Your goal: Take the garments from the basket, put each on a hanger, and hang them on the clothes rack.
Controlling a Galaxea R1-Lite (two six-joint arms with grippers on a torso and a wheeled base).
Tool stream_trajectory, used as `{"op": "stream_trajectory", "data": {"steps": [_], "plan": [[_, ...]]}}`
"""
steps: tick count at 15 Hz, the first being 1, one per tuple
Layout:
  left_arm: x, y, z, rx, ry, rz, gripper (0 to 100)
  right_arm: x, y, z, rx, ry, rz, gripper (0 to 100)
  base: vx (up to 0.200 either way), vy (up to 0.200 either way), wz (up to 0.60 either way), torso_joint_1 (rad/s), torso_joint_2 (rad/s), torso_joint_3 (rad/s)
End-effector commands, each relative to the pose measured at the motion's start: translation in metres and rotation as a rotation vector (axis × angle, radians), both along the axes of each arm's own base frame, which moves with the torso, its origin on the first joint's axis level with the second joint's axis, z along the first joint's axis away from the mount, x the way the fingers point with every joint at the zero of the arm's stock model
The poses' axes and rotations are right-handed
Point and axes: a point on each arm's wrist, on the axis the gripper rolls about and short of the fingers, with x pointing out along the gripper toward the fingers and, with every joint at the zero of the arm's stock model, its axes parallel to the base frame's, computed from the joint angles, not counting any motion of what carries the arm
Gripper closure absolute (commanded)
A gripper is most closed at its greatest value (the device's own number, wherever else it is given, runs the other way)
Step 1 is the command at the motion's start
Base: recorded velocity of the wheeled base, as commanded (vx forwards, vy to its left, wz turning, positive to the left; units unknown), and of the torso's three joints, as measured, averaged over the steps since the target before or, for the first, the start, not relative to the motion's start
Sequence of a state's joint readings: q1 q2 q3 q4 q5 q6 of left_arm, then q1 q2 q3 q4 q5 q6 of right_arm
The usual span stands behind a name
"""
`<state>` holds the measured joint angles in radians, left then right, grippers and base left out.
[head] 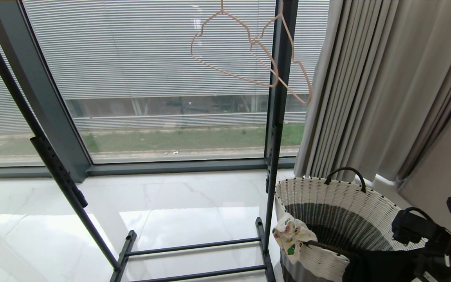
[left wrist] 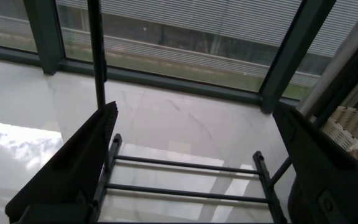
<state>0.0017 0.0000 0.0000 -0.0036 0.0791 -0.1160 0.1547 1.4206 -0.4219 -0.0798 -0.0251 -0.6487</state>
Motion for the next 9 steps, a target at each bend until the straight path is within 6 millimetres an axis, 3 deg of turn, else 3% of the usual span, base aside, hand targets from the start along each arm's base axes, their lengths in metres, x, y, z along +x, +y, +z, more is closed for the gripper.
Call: {"op": "stream_trajectory", "data": {"steps": [1,4,9], "plan": [[0.000,0.000,0.000,-0.001,-0.001,0.002,0,-0.039,-0.003,0.077,0.037,-0.182,0.025,100,0.000,0.000,0.00,0.000,0.00,0.000],[0.000,0.000,0.000,0.005,0.001,0.000,0,-0.064,-0.003,0.109,0.049,-0.191,0.071,100,0.000,0.000,0.00,0.000,0.00,0.000],[0.000,0.000,0.000,0.050,0.005,-0.001,0,-0.067,0.004,0.116,0.061,-0.222,0.135,100,0.000,0.000,0.00,0.000,0.00,0.000]]}}
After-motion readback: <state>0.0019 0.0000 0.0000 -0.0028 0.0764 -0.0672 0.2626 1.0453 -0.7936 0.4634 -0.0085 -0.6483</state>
